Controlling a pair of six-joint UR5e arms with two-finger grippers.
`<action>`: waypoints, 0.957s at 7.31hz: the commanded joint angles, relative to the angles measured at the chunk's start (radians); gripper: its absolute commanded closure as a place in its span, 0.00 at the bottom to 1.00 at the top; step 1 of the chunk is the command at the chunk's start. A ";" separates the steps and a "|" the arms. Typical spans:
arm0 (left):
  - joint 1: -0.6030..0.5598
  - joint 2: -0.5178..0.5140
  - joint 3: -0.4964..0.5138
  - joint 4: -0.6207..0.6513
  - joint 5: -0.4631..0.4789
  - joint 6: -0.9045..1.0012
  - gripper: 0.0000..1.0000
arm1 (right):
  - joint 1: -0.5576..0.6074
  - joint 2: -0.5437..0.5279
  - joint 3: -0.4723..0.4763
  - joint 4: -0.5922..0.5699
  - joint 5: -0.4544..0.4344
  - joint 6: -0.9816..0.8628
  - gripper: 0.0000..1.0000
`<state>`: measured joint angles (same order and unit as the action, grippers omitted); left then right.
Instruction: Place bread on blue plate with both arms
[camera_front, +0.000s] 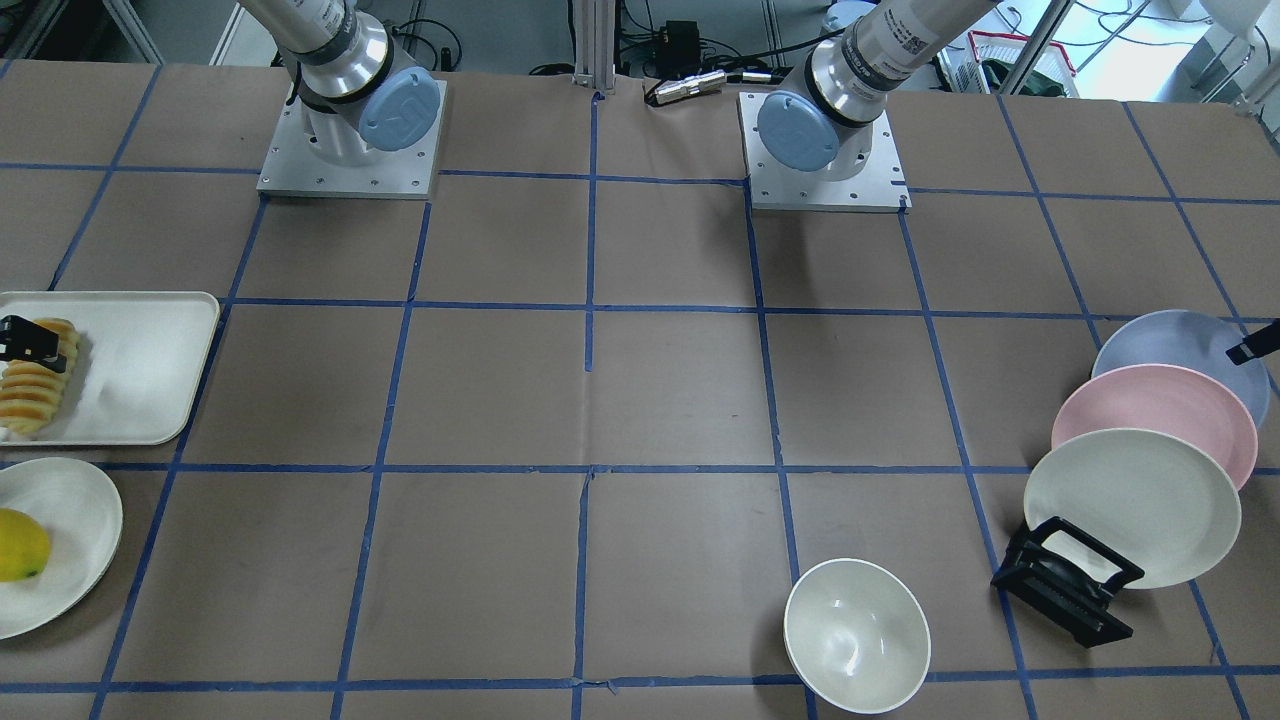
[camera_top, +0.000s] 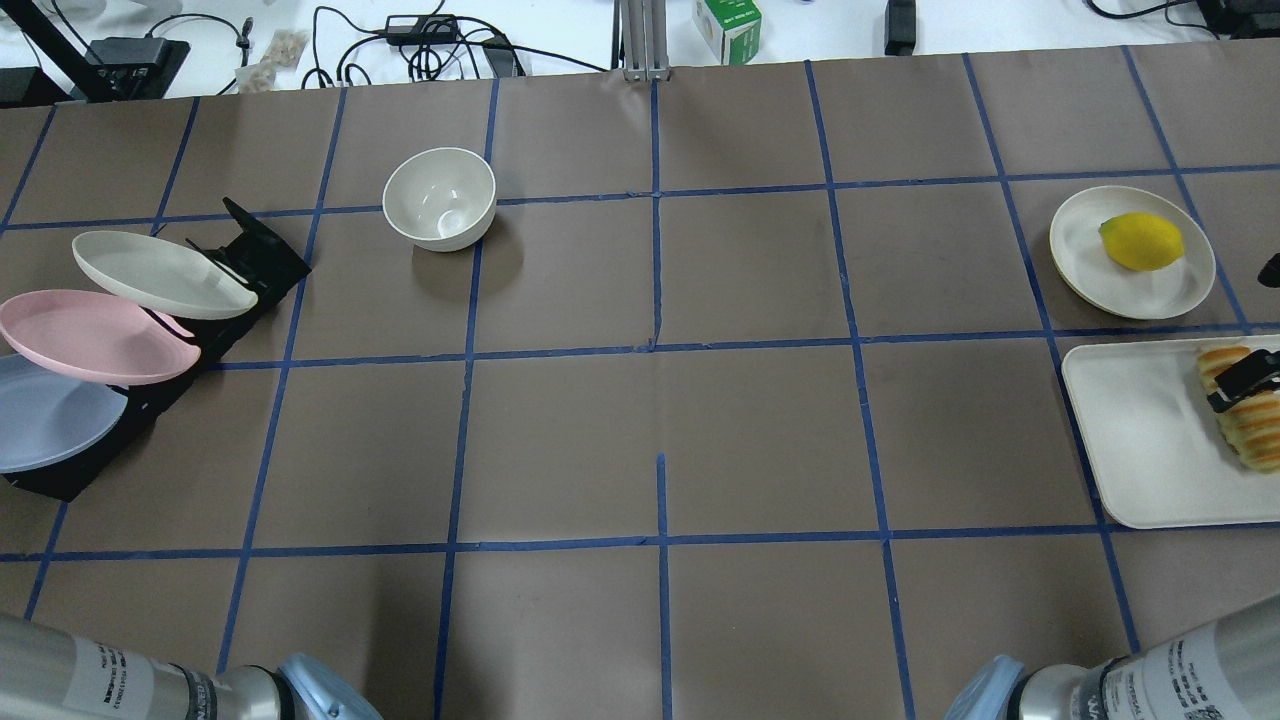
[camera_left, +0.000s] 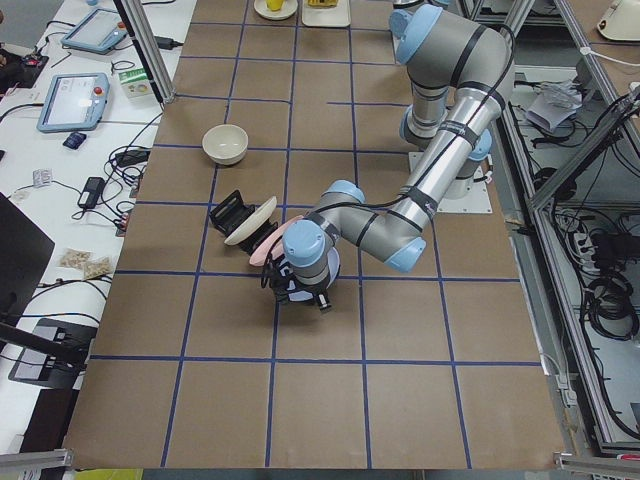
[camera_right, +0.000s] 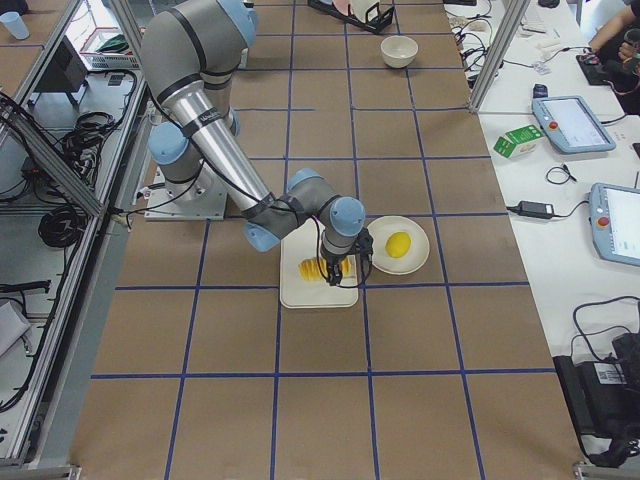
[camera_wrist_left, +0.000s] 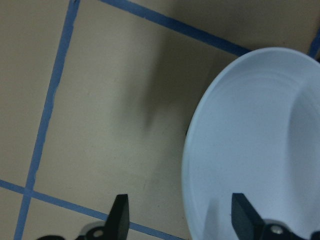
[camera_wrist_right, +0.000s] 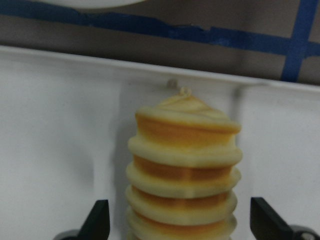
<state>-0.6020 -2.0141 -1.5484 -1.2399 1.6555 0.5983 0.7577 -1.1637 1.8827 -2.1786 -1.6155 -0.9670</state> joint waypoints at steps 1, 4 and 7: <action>-0.001 -0.002 0.001 -0.003 0.003 0.000 0.48 | 0.000 0.006 0.006 -0.026 0.003 0.007 0.00; 0.001 -0.002 0.002 -0.026 0.003 0.000 0.85 | 0.000 0.007 0.004 -0.032 -0.003 0.014 0.00; 0.001 0.000 0.017 -0.055 0.006 -0.002 1.00 | 0.000 0.009 0.006 -0.033 -0.001 0.011 0.01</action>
<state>-0.6014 -2.0148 -1.5409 -1.2866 1.6599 0.5979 0.7578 -1.1566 1.8872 -2.2108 -1.6188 -0.9511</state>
